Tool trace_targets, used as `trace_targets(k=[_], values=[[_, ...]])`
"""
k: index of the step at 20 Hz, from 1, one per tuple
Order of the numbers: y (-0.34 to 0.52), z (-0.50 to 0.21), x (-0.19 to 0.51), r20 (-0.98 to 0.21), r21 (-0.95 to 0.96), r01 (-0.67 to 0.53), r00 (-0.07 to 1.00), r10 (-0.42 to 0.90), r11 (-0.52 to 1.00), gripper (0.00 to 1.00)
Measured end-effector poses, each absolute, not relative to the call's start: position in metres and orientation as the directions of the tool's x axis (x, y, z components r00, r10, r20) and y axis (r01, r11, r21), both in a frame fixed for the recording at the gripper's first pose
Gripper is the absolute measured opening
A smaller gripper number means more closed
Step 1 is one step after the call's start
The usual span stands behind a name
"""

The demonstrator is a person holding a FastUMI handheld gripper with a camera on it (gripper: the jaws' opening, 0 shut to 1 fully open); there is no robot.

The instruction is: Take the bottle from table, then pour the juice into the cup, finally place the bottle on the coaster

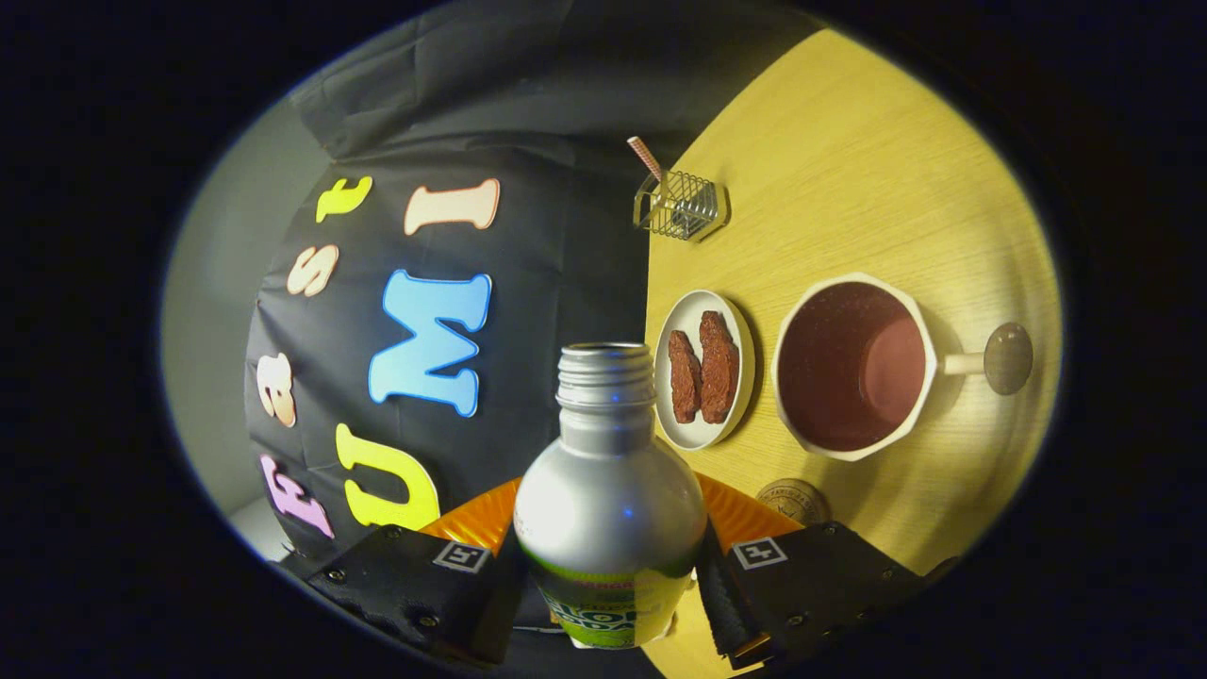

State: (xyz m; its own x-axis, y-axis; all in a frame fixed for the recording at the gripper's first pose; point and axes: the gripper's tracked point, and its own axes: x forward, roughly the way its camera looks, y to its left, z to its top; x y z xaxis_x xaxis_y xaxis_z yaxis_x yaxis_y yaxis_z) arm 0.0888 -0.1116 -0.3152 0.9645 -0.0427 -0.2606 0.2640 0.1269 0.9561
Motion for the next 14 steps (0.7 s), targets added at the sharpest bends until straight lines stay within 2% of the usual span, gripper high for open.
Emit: trace_targets(k=[3,7,11,14], values=[[-0.116,-0.308,0.084,-0.256,0.927,0.267,0.964,-0.078,0.265,0.78],[-0.117,-0.297,0.081,-0.238,0.89,0.266,0.964,-0.12,0.37,0.78],[-0.115,-0.285,0.072,-0.24,0.737,0.269,0.962,-0.133,0.619,0.78],[-0.118,-0.27,0.071,-0.217,0.634,0.265,0.963,-0.162,0.726,0.79]])
